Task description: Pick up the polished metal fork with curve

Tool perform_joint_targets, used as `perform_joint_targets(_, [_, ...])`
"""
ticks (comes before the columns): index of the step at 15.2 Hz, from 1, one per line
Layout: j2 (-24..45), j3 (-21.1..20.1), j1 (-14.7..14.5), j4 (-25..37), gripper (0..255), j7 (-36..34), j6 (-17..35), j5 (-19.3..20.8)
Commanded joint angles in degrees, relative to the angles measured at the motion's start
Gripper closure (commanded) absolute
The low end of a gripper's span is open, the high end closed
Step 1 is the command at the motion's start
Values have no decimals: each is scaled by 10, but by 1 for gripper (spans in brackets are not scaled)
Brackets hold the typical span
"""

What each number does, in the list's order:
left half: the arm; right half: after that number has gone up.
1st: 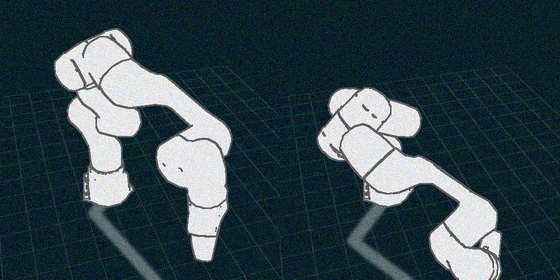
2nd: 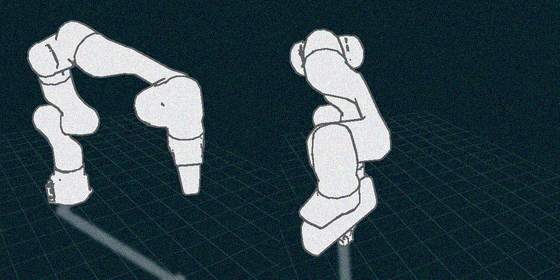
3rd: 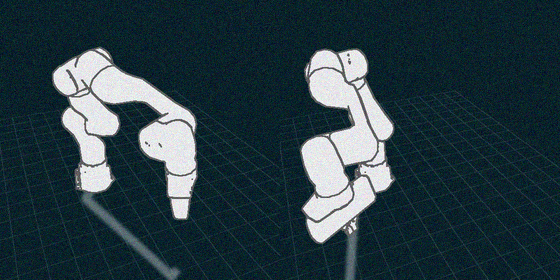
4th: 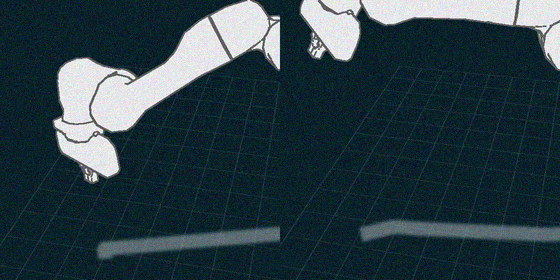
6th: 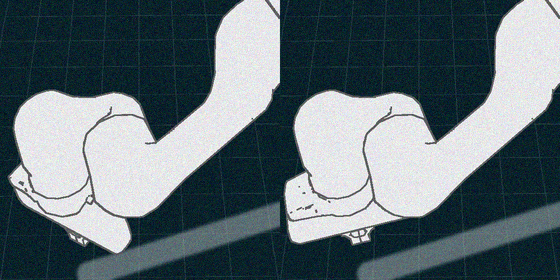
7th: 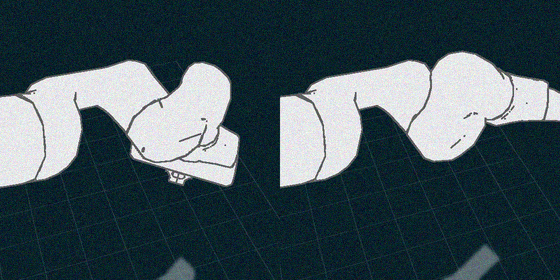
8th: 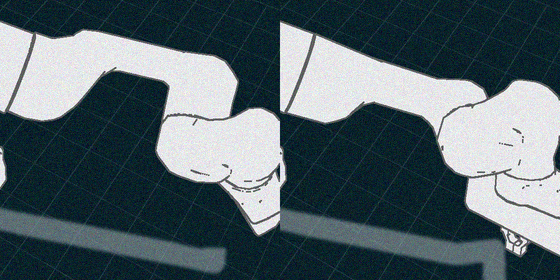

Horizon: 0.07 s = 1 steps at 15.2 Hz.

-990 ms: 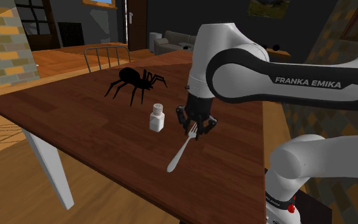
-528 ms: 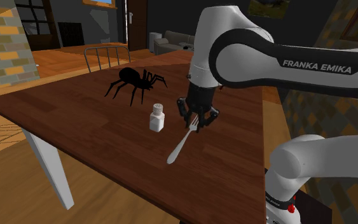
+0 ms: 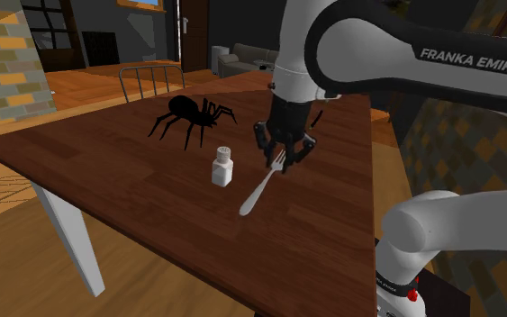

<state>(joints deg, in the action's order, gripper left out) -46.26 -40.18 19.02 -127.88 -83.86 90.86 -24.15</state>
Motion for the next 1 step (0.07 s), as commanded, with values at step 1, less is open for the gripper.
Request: perform_joint_targets(1, [1, 1, 1, 5, 255, -1, -4, 1])
